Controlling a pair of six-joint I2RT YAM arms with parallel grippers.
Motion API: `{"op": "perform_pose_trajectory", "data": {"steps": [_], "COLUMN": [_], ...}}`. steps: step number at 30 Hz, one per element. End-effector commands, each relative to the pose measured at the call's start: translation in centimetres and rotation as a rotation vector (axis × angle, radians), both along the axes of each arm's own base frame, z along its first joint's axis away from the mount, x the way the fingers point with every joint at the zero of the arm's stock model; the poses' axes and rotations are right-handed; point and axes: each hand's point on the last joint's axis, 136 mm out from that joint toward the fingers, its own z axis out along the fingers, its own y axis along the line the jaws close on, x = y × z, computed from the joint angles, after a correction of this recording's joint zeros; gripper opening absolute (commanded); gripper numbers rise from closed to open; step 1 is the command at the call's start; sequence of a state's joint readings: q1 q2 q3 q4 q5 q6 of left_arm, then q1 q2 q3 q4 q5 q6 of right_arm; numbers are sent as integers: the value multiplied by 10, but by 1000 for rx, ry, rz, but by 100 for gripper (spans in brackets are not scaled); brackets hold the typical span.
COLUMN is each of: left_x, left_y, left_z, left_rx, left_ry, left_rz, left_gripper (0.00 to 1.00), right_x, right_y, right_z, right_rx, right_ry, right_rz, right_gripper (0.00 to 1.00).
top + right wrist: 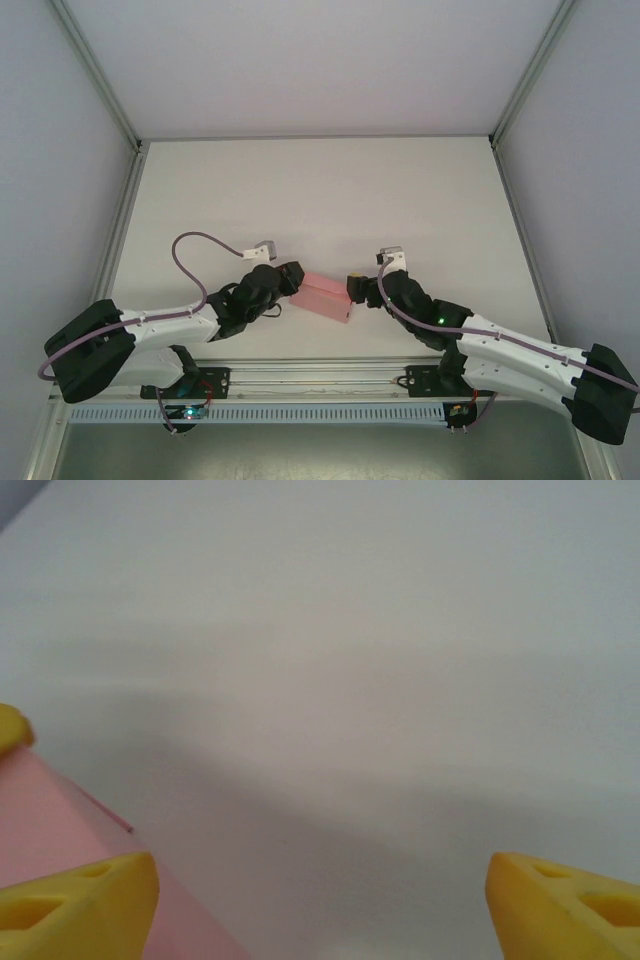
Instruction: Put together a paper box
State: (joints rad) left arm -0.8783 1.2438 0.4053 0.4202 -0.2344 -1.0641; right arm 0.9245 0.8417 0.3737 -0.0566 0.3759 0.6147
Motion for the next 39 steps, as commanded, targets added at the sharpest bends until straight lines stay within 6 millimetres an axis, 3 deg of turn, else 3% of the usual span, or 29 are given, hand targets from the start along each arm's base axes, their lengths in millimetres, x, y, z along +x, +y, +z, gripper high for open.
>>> {"op": "perform_pose_trajectory", "data": {"steps": [1, 6, 13, 15, 18, 23, 24, 27, 35, 39], "left_x": [-29, -30, -30, -31, -32, -33, -33, -36, -40, -41], "left_y": [31, 31, 34, 34, 32, 34, 33, 32, 35, 47], "left_z": [-61, -62, -66, -69, -72, -78, -79, -84, -91, -102], "left_rx": [222, 219, 237, 236, 235, 253, 254, 253, 297, 391], "left_ry": [130, 128, 138, 143, 149, 154, 157, 167, 139, 108], "left_rz": [-17, -19, -6, -3, -12, -18, -20, -33, -69, -68], "left_gripper": [24, 24, 24, 24, 24, 21, 20, 19, 15, 12], "right_x": [-9, -25, -32, -33, -32, -31, -31, -36, -39, -40], "right_y": [-6, 6, -1, -7, -2, -8, -6, 5, 7, 7], "right_z": [-23, -42, -58, -72, -71, -76, -73, -67, -83, -96], "right_rx": [-21, -44, -110, -100, -72, -176, -164, -158, -263, -337], "right_ry": [99, 167, 156, 130, 45, -103, -127, -180, -155, -149], "right_rz": [-19, 108, 153, 142, 176, 206, 212, 278, 301, 299], "right_gripper": [84, 80, 77, 76, 73, 63, 58, 56, 47, 40]}}
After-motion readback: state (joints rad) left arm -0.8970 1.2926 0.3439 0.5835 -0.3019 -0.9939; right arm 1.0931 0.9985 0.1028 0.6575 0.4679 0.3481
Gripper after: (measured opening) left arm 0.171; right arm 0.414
